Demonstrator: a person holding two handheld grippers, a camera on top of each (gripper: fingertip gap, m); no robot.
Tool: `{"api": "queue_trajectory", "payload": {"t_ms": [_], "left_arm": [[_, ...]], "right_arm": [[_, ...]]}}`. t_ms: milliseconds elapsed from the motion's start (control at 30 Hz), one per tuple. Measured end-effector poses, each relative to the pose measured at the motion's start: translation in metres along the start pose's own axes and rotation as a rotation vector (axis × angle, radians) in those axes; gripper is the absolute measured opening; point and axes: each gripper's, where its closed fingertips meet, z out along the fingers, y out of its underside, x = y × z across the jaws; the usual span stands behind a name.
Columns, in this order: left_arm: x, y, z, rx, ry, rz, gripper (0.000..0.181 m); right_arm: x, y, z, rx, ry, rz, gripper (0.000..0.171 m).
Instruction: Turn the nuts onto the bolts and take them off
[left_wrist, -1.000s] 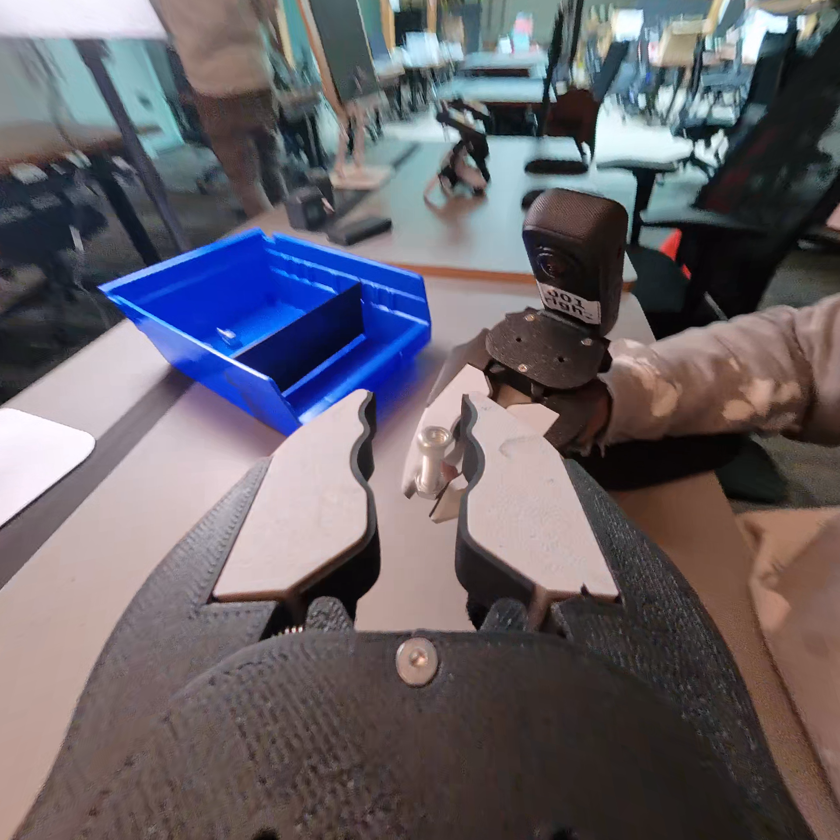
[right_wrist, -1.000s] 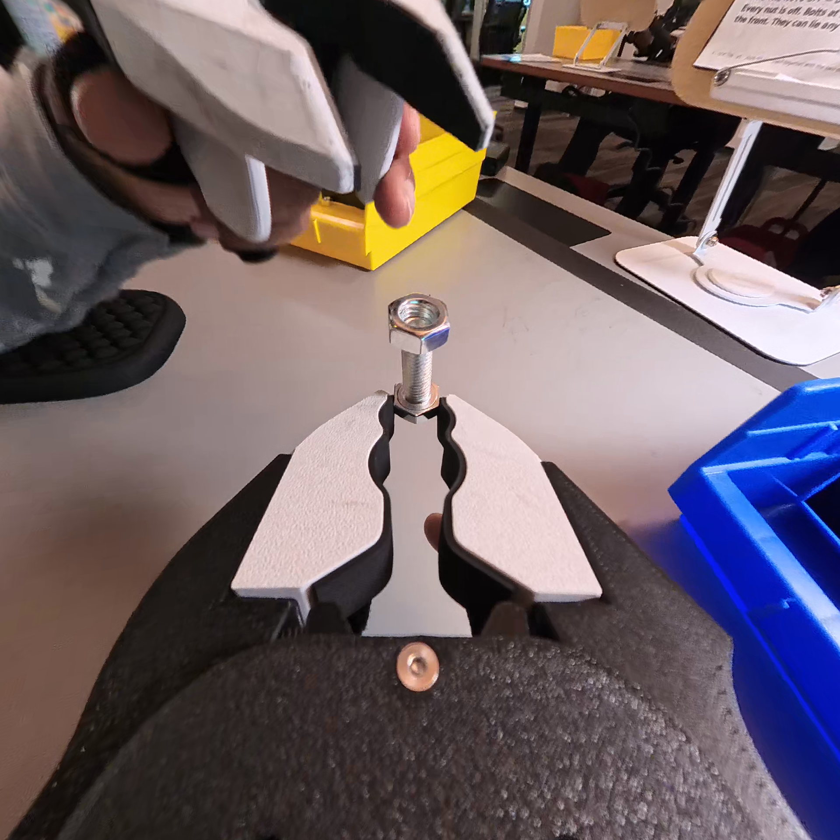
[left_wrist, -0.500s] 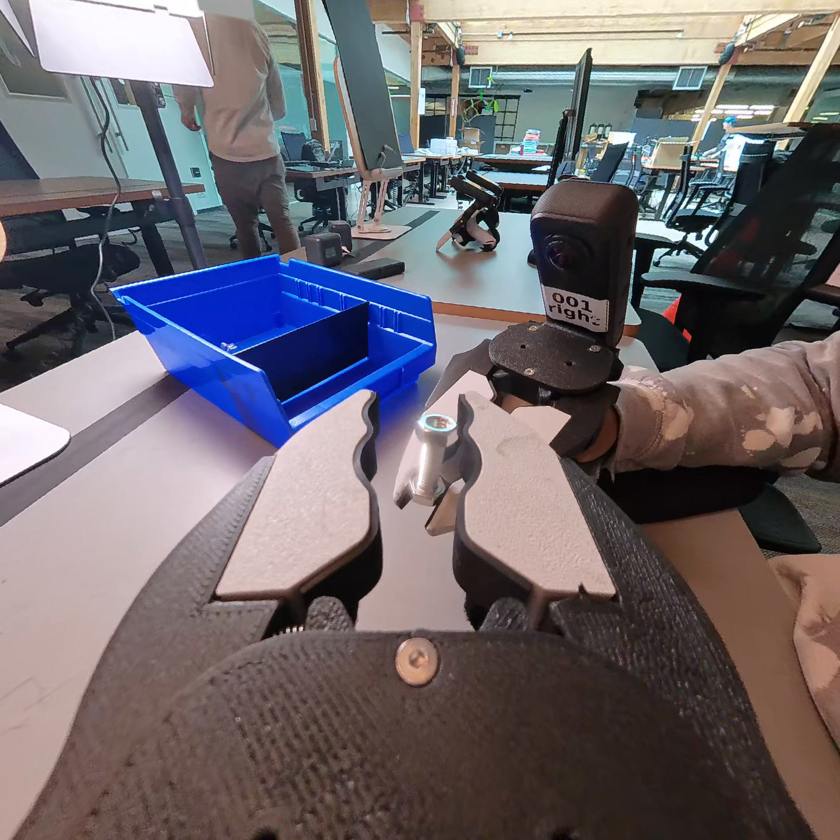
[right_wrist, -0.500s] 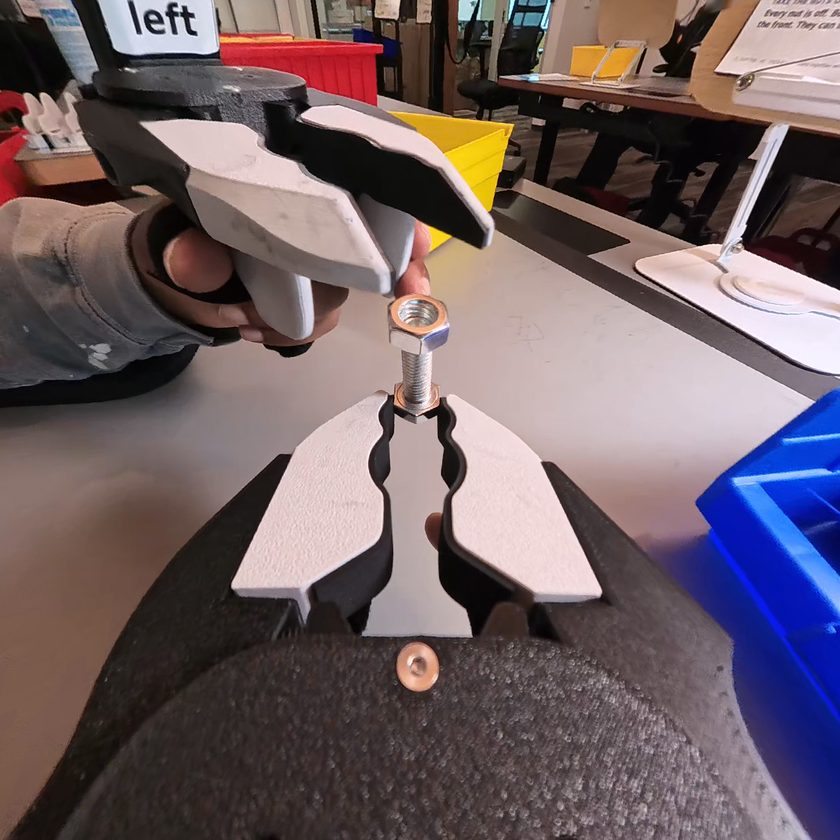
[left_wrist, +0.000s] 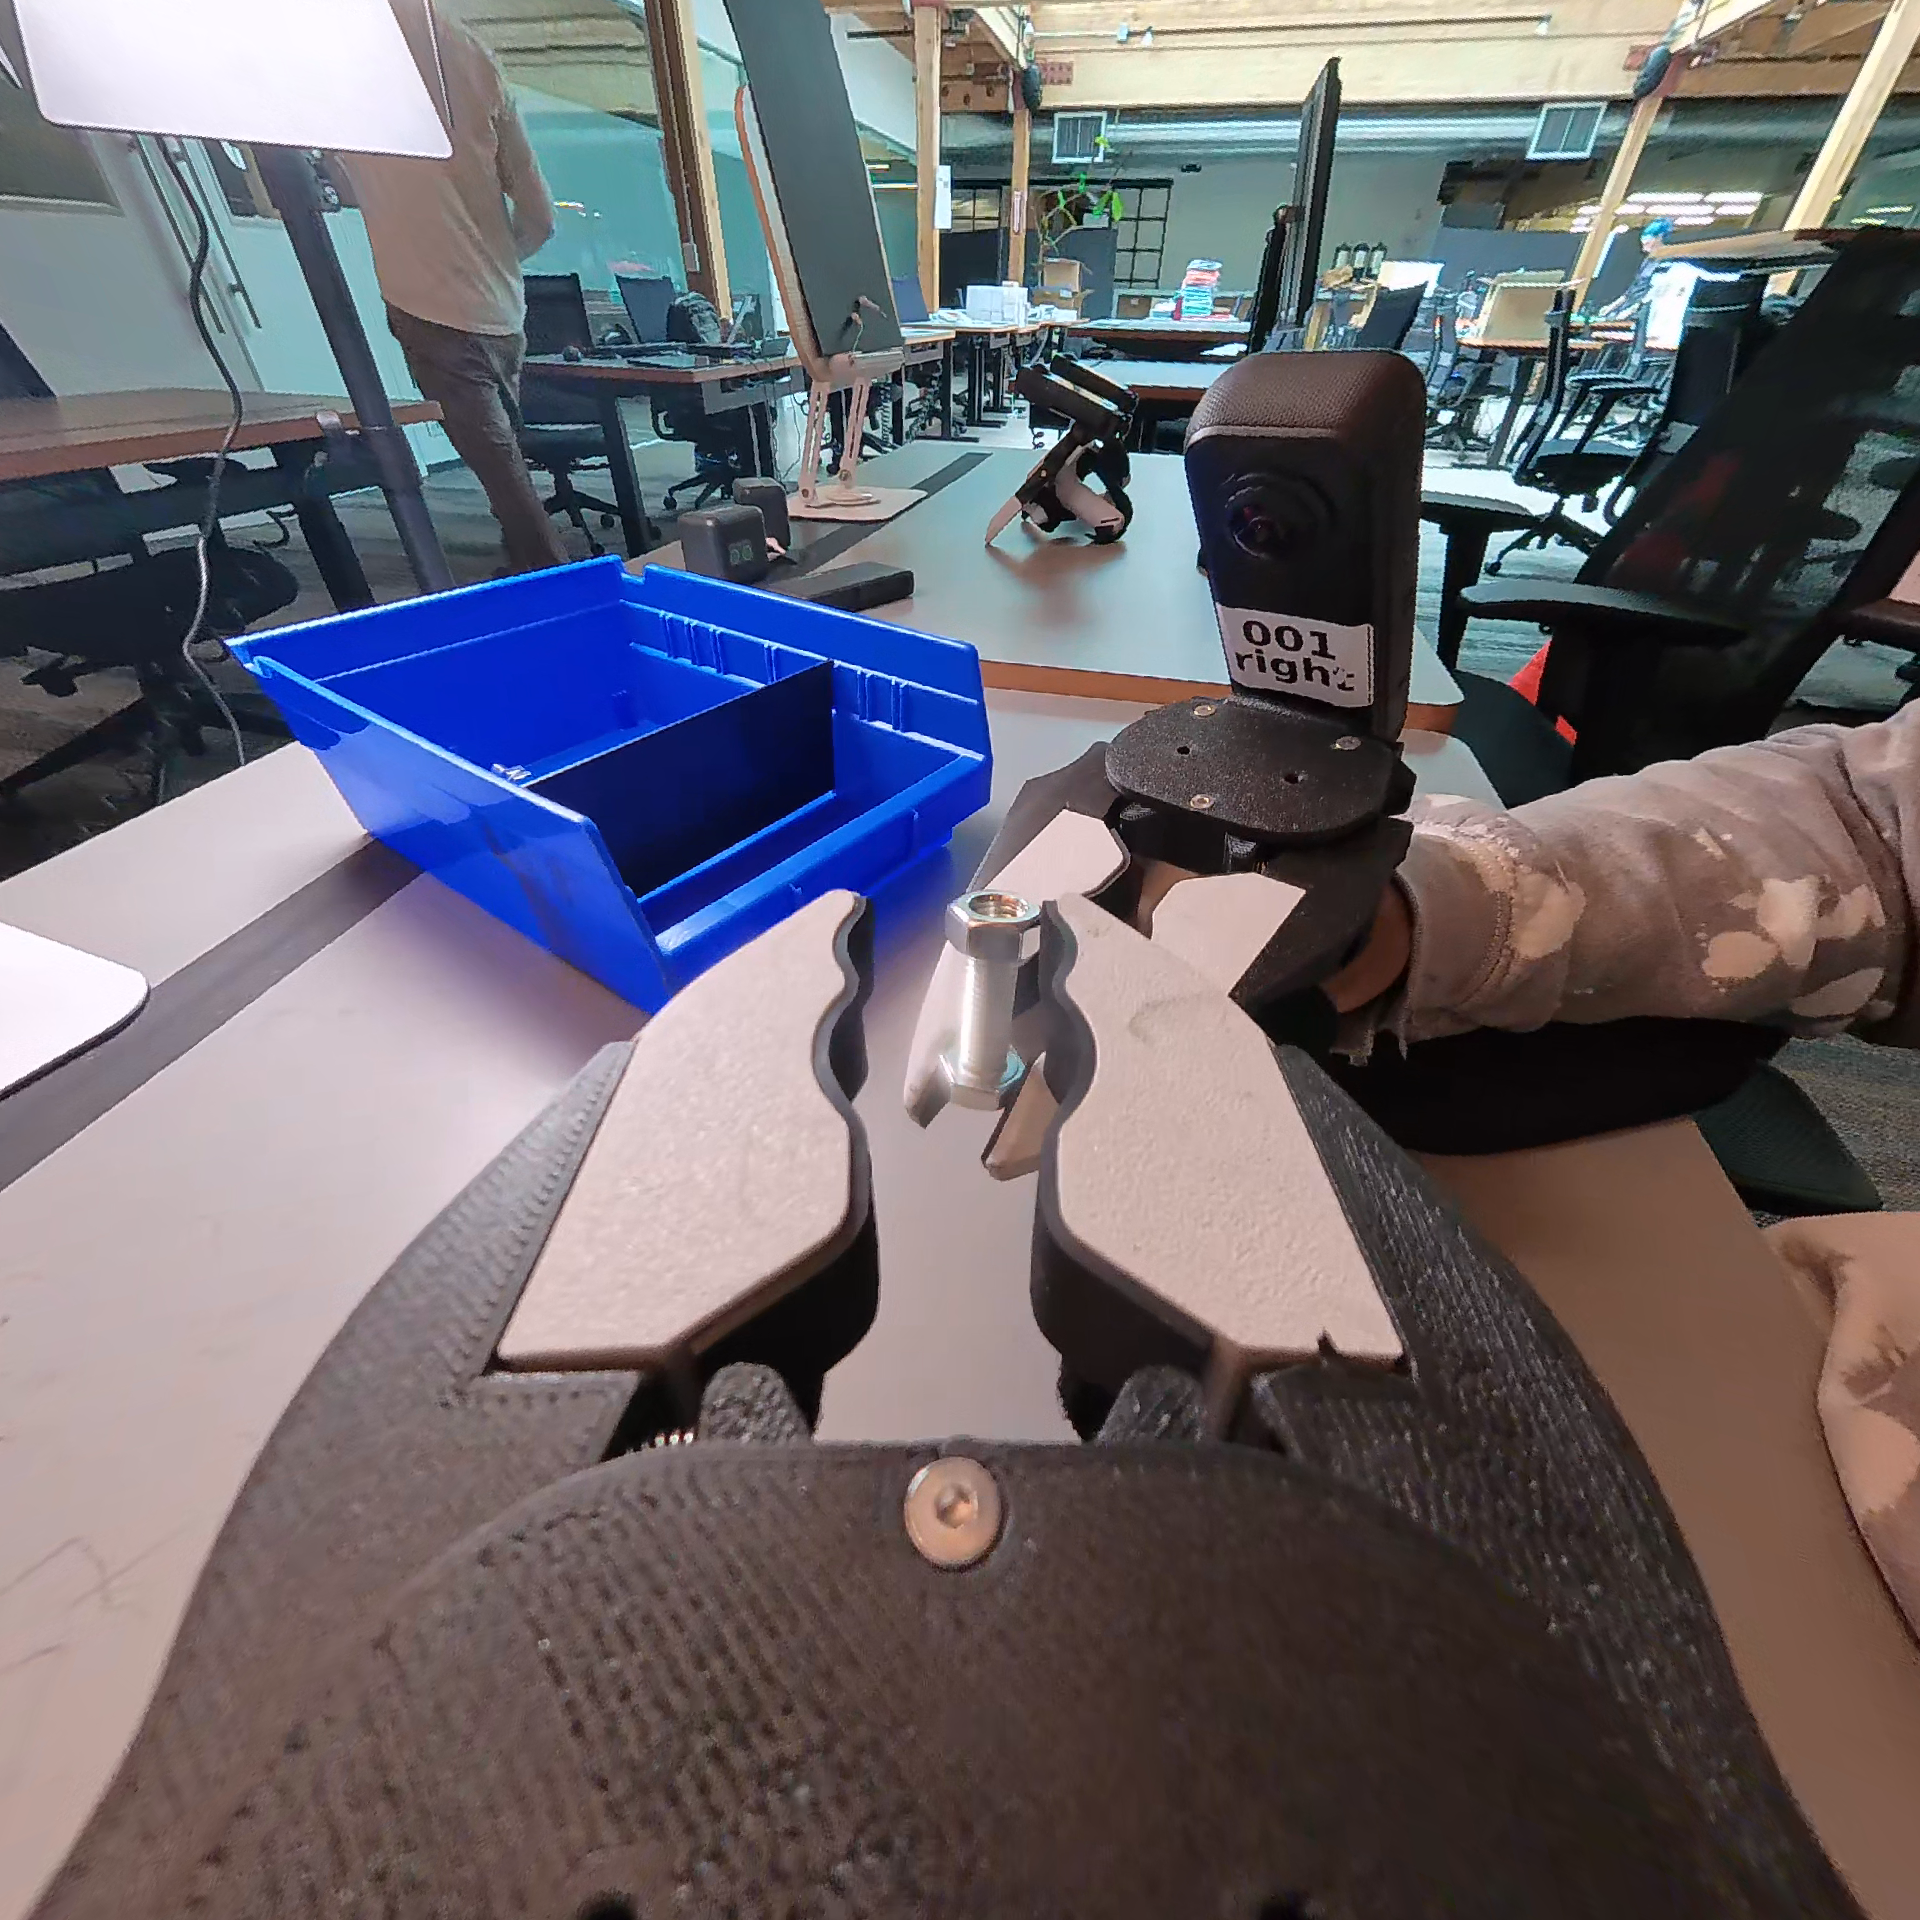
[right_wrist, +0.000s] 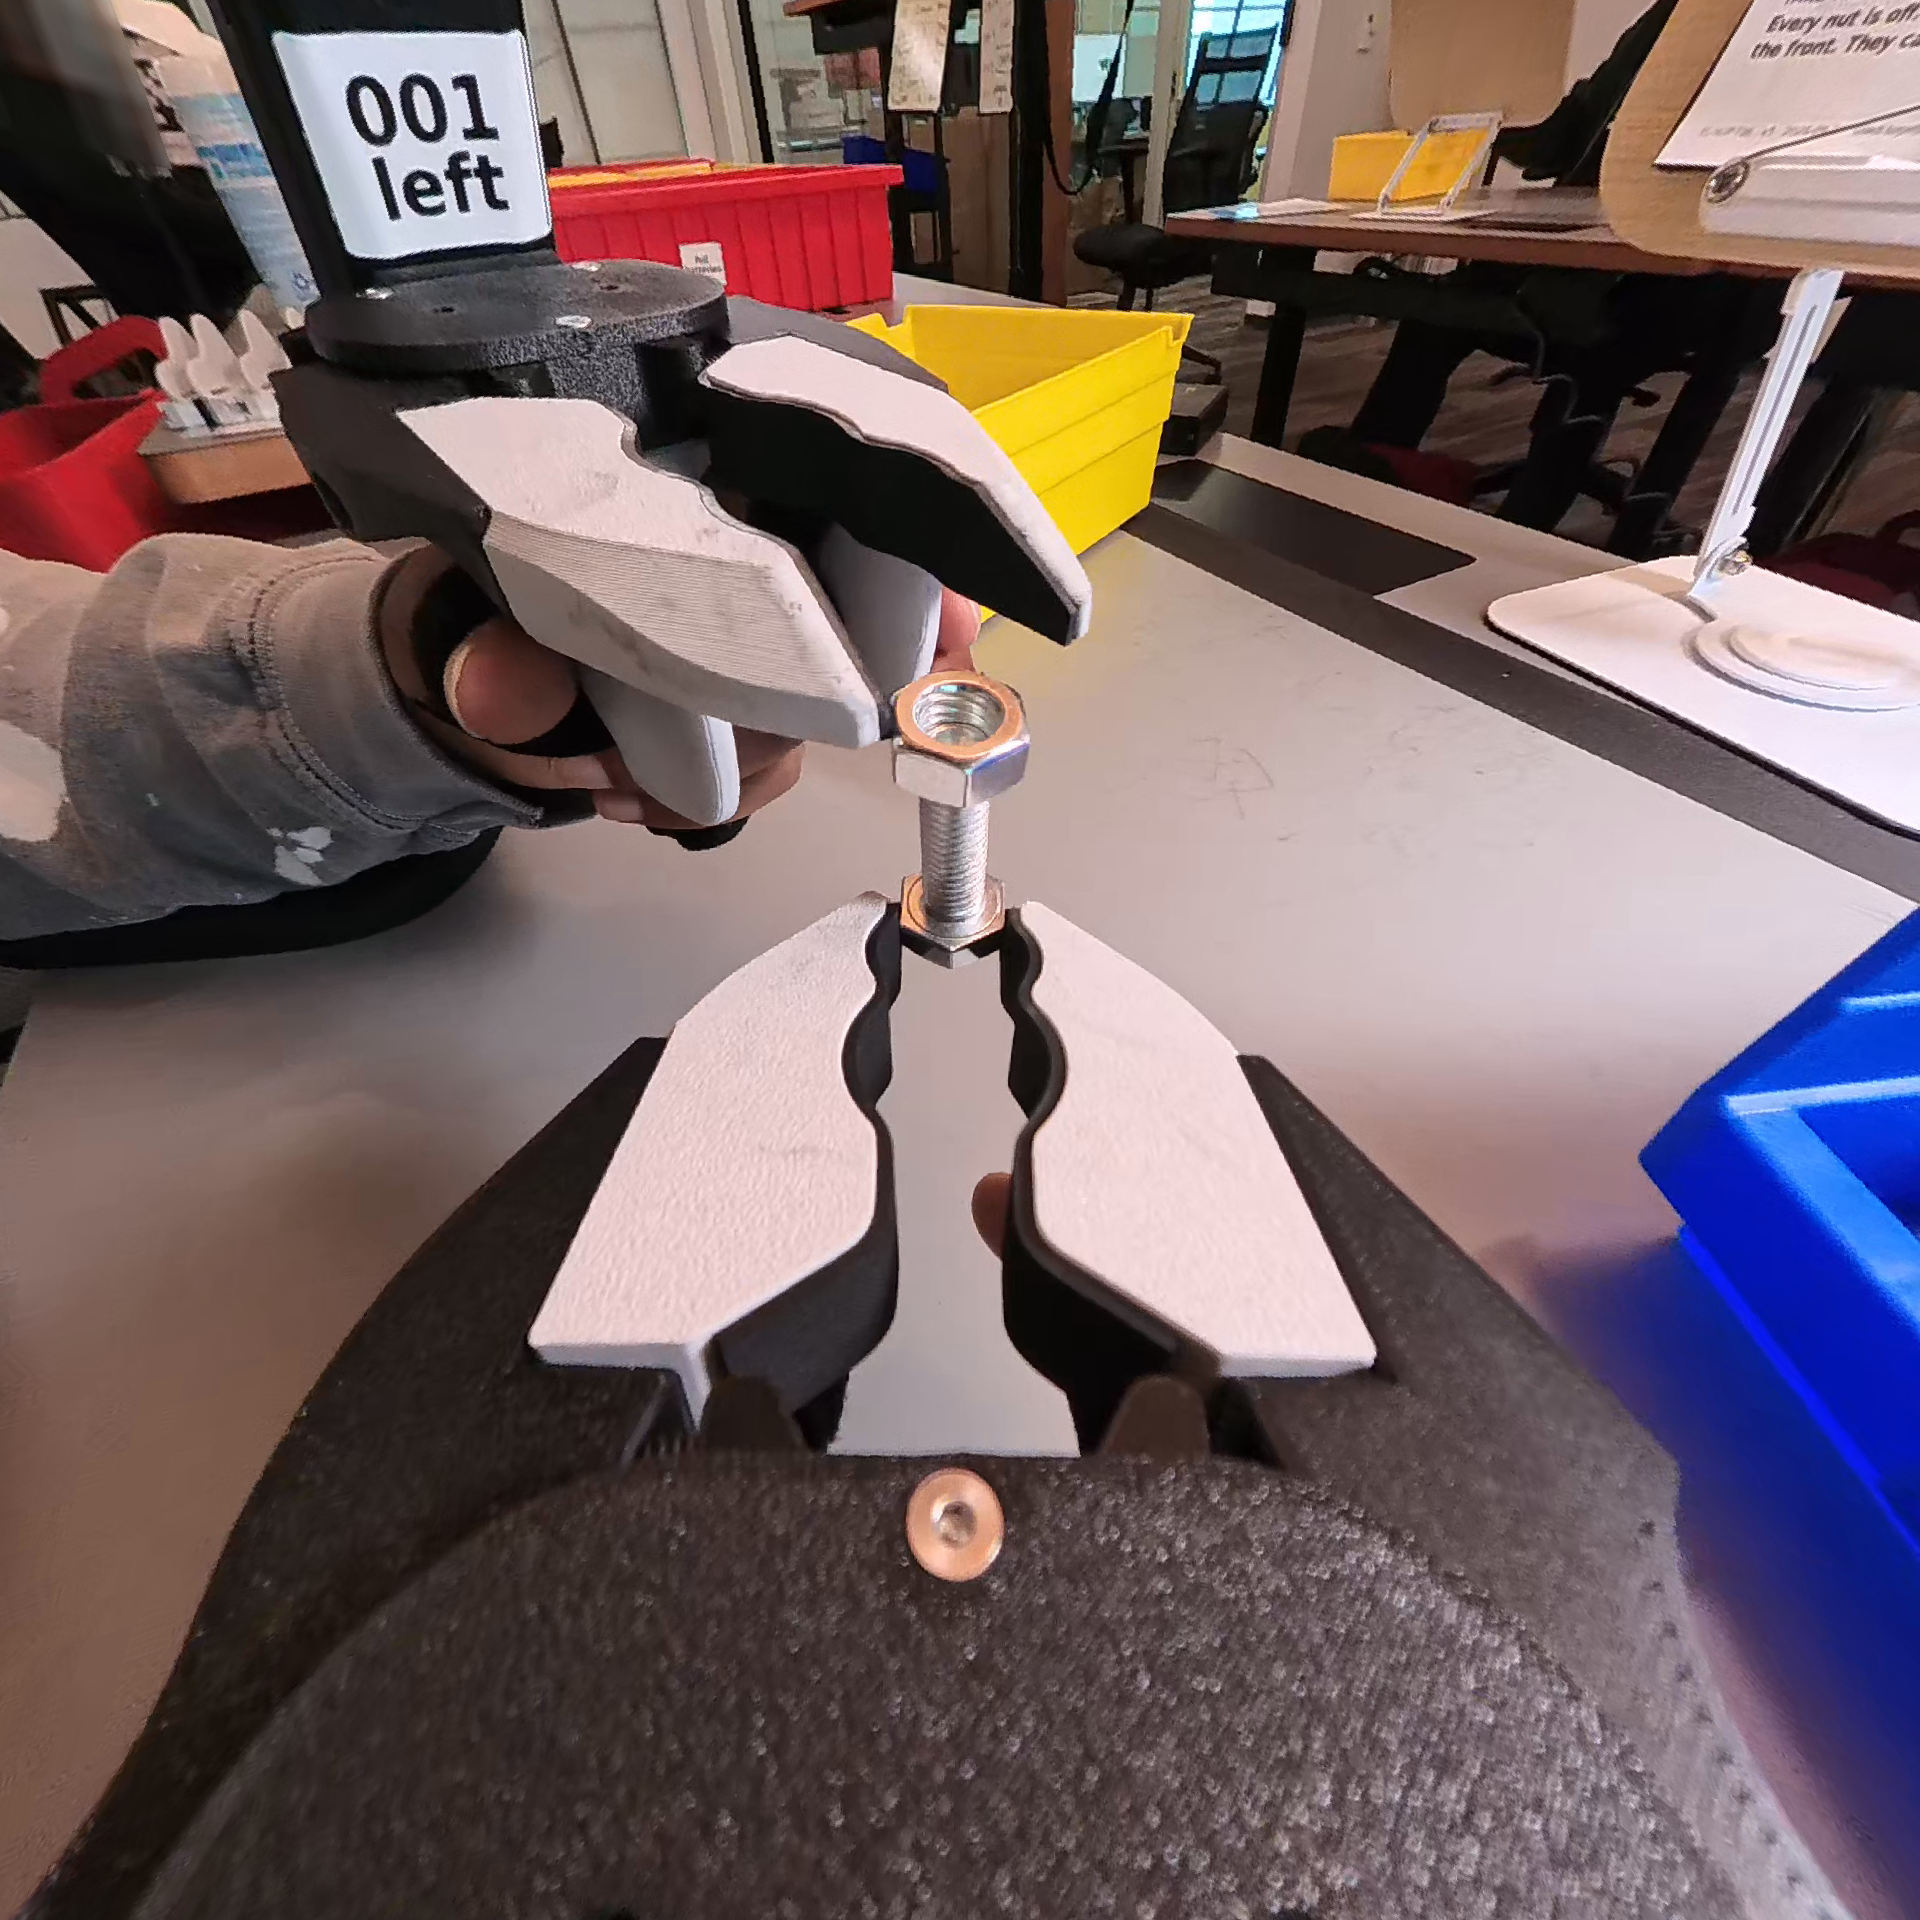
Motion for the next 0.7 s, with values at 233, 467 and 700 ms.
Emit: {"api": "queue_trajectory", "payload": {"t_ms": [233,467,700], "left_arm": [[-0.002,-0.002,-0.005,0.015,0.007,-0.007,0.028],[0.001,-0.001,-0.004,0.026,0.051,-0.040,0.029],[-0.009,-0.001,-0.008,0.025,0.004,-0.019,0.022]], "right_arm": [[0.001,-0.002,-0.001,0.014,-0.003,0.012,0.018],[0.001,-0.002,-0.001,0.014,0.003,0.008,0.018],[-0.001,-0.008,-0.004,0.046,-0.007,-0.013,0.018]]}}
